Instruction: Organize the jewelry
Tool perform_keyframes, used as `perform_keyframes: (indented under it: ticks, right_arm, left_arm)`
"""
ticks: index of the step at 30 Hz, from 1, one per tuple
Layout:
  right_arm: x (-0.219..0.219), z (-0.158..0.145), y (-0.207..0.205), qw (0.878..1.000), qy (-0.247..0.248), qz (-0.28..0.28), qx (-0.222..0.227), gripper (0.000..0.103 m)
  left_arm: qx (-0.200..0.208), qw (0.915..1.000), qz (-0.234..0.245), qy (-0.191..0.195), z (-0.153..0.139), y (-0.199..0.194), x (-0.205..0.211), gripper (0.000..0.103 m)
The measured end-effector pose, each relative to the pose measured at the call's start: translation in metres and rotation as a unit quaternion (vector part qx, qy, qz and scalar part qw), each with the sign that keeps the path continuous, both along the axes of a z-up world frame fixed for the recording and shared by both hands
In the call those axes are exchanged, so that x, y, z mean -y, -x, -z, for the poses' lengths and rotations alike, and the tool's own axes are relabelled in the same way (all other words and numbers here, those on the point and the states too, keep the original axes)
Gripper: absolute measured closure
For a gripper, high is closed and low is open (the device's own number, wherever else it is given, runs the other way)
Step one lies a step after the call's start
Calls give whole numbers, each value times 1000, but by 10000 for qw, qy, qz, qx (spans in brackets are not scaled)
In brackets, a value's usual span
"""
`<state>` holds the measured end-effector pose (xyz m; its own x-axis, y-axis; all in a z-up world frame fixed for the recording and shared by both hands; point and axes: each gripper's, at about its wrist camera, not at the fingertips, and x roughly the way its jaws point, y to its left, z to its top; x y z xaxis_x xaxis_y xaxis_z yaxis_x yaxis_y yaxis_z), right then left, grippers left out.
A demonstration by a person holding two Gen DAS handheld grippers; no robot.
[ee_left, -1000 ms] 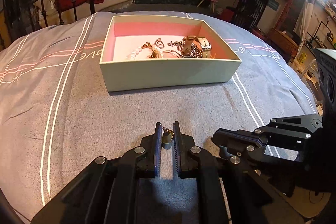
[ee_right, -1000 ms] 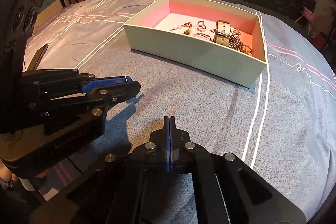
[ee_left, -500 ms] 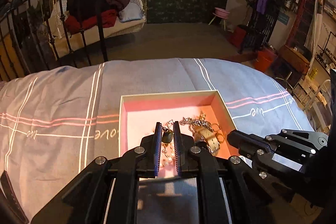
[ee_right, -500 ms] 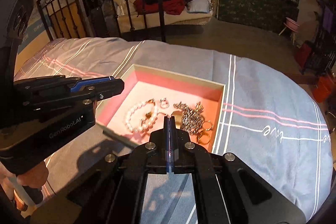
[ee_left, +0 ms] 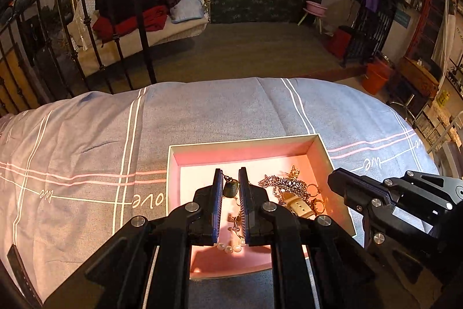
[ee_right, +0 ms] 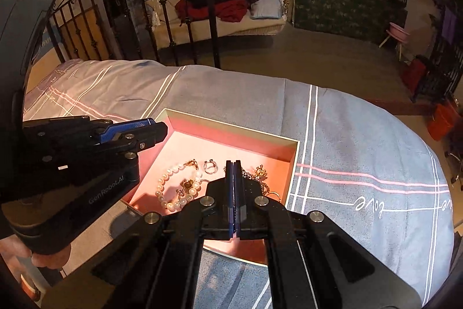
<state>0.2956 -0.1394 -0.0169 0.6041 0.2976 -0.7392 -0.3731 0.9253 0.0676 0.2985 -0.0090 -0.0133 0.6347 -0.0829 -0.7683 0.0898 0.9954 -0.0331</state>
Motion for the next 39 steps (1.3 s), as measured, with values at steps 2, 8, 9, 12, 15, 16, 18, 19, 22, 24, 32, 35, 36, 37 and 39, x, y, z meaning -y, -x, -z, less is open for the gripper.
perform_keyframes:
  ticks: [2,8,9,12,15,16,18,19,22,24,32,35,36,37,39]
  right_arm:
    - [-1,3,0,10000,13,-14,-41,102]
    - [-3,5,0,9999,59,-63,-52,102]
    - [-3,4,-1,9999,60,-75,-55,102]
    - [-3,5,-1,9999,78,-99,-64,102]
    - [-4,7,-2,9999,81,-116,-91,102]
    - [-4,8,-3,9998,84,-120,-103,102]
    - [-5,11,-2,9997,117,-154,-128,102]
    - [-6,12,-1,9997,141,-171,-134,102]
    - [-9,17,0,9993,205,-222,-209,99]
    - [-10,19,0,9990,286,-230,-239,67]
    - [-15,9,15,9994,229,-127,228,5]
    - [-9,-1,46,9975,-6,-97,701,5]
    - [-7,-4,61,9960,-38,-115,890,5]
    - [-5,-7,77,9939,-45,-121,1096,5]
    - [-1,-13,109,9884,-102,-134,1511,5]
  left_arm:
    - [-19,10000,1,-25,2,0,0,92]
    - [-54,10000,18,-60,3,-2,-1,92]
    - [-69,10000,21,-67,5,-3,0,92]
    - [-116,9999,23,-51,7,-4,0,92]
    - [-144,9999,44,-46,9,-4,2,92]
    - [-164,9998,54,-24,9,-4,2,92]
    - [-212,9997,53,90,9,-6,1,92]
    - [-274,9994,59,178,10,-7,0,87]
    - [-354,9991,-70,203,10,-10,-2,25]
    - [-162,9996,-126,170,5,-6,-3,10]
    - [77,9997,-83,-215,-4,7,3,7]
    - [491,9987,-105,-64,-18,33,-3,7]
    - [704,9974,-116,-12,-24,47,-6,7]
    - [928,9956,-128,28,-30,62,-8,7]
    - [1399,9901,-45,119,-41,97,-12,7]
